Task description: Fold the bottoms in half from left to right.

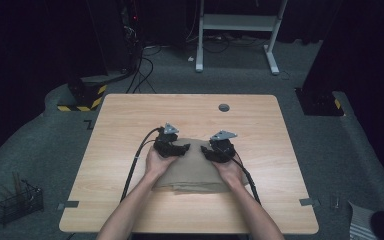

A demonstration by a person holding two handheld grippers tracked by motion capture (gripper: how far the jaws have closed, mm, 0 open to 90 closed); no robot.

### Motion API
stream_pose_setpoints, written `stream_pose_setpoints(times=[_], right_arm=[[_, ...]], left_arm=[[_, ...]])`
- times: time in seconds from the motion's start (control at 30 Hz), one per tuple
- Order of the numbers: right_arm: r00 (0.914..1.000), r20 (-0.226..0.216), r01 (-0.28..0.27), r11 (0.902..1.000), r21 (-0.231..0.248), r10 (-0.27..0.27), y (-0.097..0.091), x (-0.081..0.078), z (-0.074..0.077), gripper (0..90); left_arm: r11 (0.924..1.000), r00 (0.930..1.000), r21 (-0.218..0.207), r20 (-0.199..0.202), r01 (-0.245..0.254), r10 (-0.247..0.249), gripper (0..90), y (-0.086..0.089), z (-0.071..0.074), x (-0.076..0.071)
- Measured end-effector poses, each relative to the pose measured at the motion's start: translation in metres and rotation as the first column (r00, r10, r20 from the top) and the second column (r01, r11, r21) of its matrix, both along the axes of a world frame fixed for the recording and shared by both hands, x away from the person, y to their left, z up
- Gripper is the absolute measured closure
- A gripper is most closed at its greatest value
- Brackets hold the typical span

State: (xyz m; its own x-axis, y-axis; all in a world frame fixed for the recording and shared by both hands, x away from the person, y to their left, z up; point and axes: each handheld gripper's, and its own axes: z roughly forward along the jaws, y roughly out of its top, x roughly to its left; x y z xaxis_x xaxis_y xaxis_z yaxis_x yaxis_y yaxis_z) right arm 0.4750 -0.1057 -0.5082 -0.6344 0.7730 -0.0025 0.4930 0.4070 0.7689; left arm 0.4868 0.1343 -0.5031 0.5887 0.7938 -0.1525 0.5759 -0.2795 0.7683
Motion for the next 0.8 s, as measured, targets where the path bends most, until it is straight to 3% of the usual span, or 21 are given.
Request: stream_pose_setpoints(times=[0.07,0.1,0.23,0.33,0.4,0.53,0.57,0.63,0.67,0.7,0.8], right_arm=[[0.9979,-0.059,0.034,0.994,0.104,-0.028,-0.018,0.007,-0.009,51.4],[0.9969,-0.07,0.045,0.9923,0.115,-0.037,-0.024,0.008,-0.01,51.5],[0.9984,-0.027,0.051,0.9976,0.046,-0.05,-0.031,0.005,-0.004,52.0],[0.9943,-0.011,0.107,0.993,0.051,-0.106,-0.04,0.001,0.002,49.3],[0.9934,0.014,0.113,0.9916,0.062,-0.114,-0.045,-0.01,0.009,48.4],[0.9954,0.067,0.063,0.9947,0.082,-0.068,-0.049,-0.047,0.021,45.6],[0.9959,0.067,0.054,0.9945,0.09,-0.061,-0.051,-0.056,0.022,44.6],[0.9966,0.072,0.036,0.996,0.082,-0.042,-0.053,-0.073,0.021,43.2],[0.9966,0.072,0.036,0.996,0.082,-0.042,-0.053,-0.073,0.021,43.2],[0.9986,0.045,0.023,0.995,0.097,-0.027,-0.056,-0.087,0.016,41.1],[0.9993,0.026,0.024,0.9968,0.076,-0.026,-0.057,-0.099,0.007,40.0]], left_arm=[[0.998,0.9987,-0.059,-0.048,-0.02,0.018,31.7,0.009,-0.006,0.005],[0.9983,0.9987,-0.055,-0.048,-0.019,0.016,31.6,0.012,-0.006,0.006],[0.9981,0.9973,-0.017,-0.046,-0.059,0.058,29.4,0.017,0.002,0.004],[0.9956,0.9958,-0.024,-0.016,-0.09,0.09,30.2,0.033,0.013,-0.007],[0.9967,0.9966,-0.014,0.015,-0.08,0.081,29.5,0.04,0.022,-0.023],[0.9996,0.997,0.004,0.072,-0.03,0.029,28.4,0.046,0.03,-0.065],[0.9999,0.9968,0.003,0.078,-0.016,0.016,28.4,0.047,0.029,-0.075],[0.9992,0.9958,0.041,0.091,0.001,-0.004,28.1,0.047,0.024,-0.093],[0.9992,0.9958,0.041,0.091,0.001,-0.004,28.5,0.047,0.024,-0.093],[0.9979,0.9964,0.06,0.079,0.025,-0.03,28.4,0.044,0.014,-0.109],[0.9951,0.9971,0.094,0.067,0.03,-0.037,29.3,0.038,-0.002,-0.119]])
